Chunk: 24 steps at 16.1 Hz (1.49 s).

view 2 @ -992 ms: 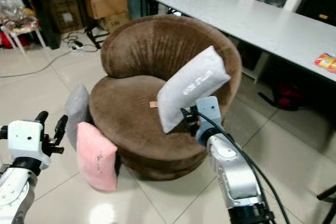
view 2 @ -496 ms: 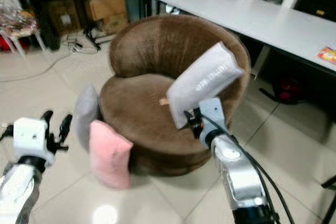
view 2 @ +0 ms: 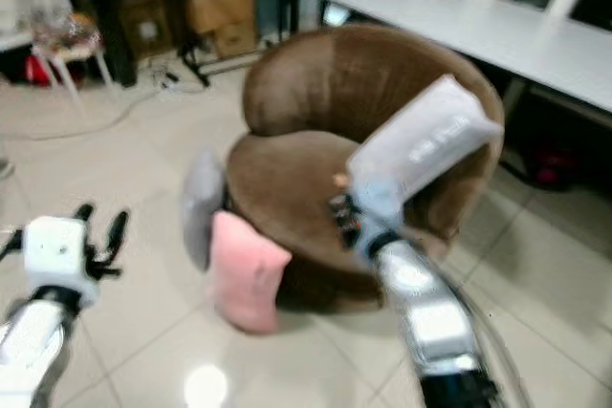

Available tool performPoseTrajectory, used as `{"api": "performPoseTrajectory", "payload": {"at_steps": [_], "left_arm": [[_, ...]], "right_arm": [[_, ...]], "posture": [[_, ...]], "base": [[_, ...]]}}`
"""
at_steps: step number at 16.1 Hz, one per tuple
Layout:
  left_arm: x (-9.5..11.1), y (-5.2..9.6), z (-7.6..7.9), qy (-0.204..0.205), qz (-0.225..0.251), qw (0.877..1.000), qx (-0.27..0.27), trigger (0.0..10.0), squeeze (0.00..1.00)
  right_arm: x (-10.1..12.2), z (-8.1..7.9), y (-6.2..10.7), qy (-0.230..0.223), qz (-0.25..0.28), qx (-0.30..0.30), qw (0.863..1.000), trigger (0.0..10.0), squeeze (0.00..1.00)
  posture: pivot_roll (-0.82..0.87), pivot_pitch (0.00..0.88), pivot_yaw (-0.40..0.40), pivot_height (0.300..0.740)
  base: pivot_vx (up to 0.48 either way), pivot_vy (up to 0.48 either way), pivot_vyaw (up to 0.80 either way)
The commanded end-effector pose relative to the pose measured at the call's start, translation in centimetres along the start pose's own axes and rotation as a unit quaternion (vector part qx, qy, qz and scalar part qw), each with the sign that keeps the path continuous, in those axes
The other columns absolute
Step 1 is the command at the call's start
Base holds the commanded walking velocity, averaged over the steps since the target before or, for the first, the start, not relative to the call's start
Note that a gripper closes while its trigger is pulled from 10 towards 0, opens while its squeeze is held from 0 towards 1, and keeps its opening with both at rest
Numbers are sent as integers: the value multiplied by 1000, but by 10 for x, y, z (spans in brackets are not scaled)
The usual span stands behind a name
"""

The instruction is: Move the pillow to the sofa from floor

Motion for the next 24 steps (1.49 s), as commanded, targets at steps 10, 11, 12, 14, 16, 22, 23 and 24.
{"api": "performPoseTrajectory", "payload": {"at_steps": [10, 11, 12, 14, 16, 22, 23, 24], "left_arm": [[5, -2, 2, 2, 14, 1000, 4, 10000, 0], [7, -2, 2, 3, 18, 1000, 2, 10000, 0], [8, -2, 2, 5, 21, 1000, 0, 10000, 0], [7, -2, 1, 9, 16, 1000, -3, 10000, 0], [9, -2, 1, 14, 21, 1000, -8, 10000, 0], [10, -2, 1, 15, 23, 1000, -13, 10000, 0], [10, -2, 1, 15, 23, 1000, -13, 10000, 0], [10, -3, 0, 15, 23, 1000, -12, 10000, 0]], "right_arm": [[5, 12, 0, 9, 5, -12, 1000, 10000, 0], [4, 12, 0, 6, 4, -14, 1000, 10000, 0], [4, 12, 0, 1, 3, -16, 1000, 10000, 0], [3, 11, 0, 2, 0, -14, 1000, 10000, 0], [2, 11, 0, 0, -3, -15, 1000, 10000, 0], [-2, 13, 0, -6, -17, -28, 999, 10000, 0], [-3, 13, 0, -5, -17, -30, 999, 10000, 0], [-3, 13, -1, -6, -17, -32, 999, 10000, 0]], "posture": [[16, 0, -36, 740], [19, 0, -35, 740], [19, 0, -35, 740], [21, 0, -34, 740], [22, 0, -32, 740], [21, 0, -27, 740], [21, 0, -27, 740], [21, 0, -27, 740]], "base": [[0, 347, 0], [0, 0, 0], [0, 0, 0], [0, 0, 0], [126, 0, 394], [329, 0, 367], [326, 0, 0], [326, 0, 0]]}}
Point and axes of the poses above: a point about 5 cm out from each wrist's last joint towards the gripper, its own y axis pointing back from the gripper into the wrist, its own x axis along the axis of the wrist's last joint, z = x × y, the point moved 1 cm from there along -y, pointing out of the wrist towards the gripper, and after that the axes turned 6 degrees about y, right-handed, at the moved point
